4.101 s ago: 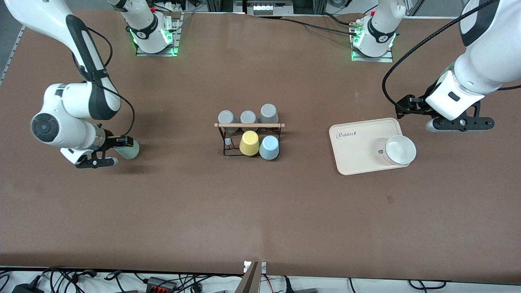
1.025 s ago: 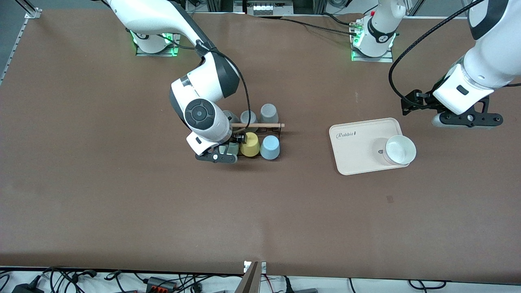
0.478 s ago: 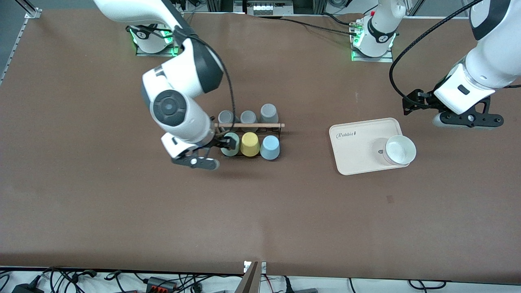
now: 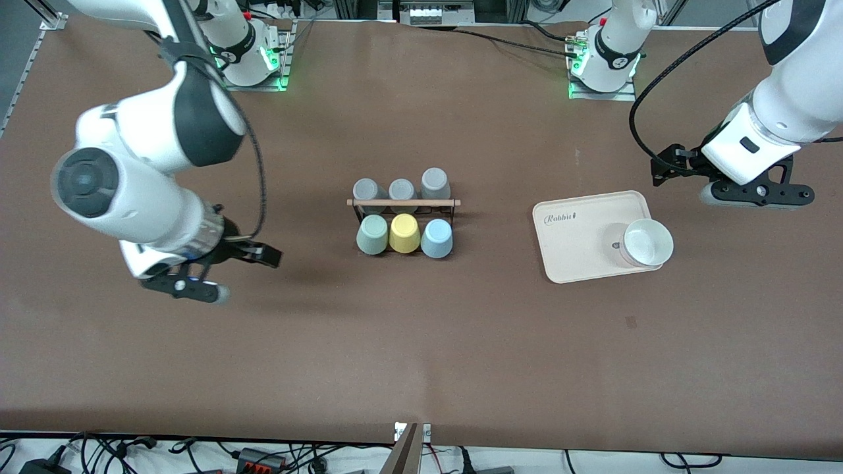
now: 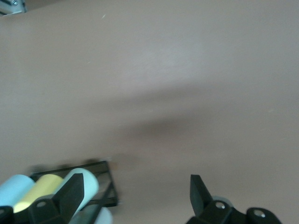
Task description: Hang scattered cups on rack with three cups
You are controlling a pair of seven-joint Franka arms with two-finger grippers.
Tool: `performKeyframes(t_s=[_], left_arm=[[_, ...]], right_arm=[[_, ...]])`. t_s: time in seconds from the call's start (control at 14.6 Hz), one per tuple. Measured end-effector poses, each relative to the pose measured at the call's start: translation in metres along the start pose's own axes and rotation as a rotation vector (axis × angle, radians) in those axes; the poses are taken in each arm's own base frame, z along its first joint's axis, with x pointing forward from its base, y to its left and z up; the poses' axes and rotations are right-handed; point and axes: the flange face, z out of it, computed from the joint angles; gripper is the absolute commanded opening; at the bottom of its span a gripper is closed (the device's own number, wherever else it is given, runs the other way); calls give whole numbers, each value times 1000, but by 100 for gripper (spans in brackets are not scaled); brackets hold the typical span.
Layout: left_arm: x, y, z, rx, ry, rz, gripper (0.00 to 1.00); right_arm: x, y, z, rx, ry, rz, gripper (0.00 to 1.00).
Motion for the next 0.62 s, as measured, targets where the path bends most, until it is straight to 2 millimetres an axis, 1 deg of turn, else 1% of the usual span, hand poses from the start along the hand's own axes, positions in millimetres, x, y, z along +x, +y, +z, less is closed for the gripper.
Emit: performKeyframes(t_s=[0.14,0.27,0.34,0.48,0.62], left_arm=[[0,0,0,0,0,0,100],[0,0,0,0,0,0,100],[0,0,0,0,0,1,100],[0,0,0,0,0,1,100],[0,0,0,0,0,1,100]], right_arm=[[9,32,-18,-24,10,-33,100],[14,66,-44,-51,41,-70,100],[17,87,-58,-55,54,-84,100],[20,138,-84,-50,69,-111,100],[20,188,-106,-46,86,-154,100]])
